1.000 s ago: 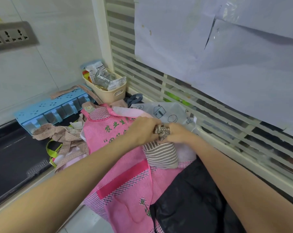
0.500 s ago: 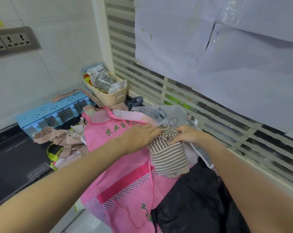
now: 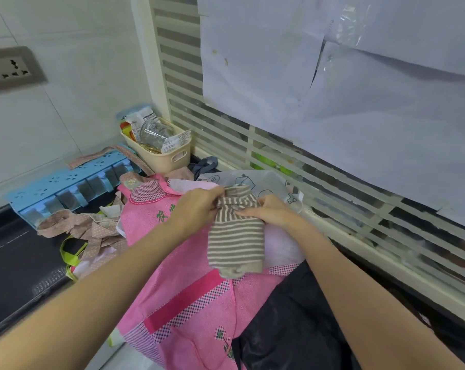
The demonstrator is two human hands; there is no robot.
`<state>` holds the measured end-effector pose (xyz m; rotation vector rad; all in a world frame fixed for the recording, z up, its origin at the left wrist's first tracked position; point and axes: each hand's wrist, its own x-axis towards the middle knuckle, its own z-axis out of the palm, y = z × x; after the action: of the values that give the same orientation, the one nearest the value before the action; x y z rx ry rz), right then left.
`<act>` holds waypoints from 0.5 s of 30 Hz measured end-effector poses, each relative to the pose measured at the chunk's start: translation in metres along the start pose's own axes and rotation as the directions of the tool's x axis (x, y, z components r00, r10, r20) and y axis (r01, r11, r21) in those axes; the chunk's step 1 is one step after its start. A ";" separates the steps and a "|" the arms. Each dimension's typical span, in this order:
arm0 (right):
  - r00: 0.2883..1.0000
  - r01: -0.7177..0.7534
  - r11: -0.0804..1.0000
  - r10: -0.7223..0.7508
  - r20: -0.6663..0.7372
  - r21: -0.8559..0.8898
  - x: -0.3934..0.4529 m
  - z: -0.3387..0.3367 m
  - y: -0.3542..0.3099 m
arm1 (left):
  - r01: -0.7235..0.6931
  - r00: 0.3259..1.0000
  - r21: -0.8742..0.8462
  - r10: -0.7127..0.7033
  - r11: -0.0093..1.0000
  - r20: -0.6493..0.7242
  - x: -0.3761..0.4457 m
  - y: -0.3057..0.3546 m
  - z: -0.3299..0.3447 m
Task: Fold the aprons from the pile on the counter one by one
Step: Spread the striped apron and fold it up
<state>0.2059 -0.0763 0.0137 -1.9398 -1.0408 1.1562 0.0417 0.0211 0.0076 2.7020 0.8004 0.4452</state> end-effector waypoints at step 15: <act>0.951 -0.058 0.928 0.164 -0.264 0.369 0.003 -0.004 0.013 | -0.042 0.999 -0.012 0.041 0.999 -0.031 0.003 0.008 -0.004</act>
<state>0.2141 -0.0803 0.0034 -1.8206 -0.5263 0.9990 0.0466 0.0169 0.0146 2.7101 0.7483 0.5013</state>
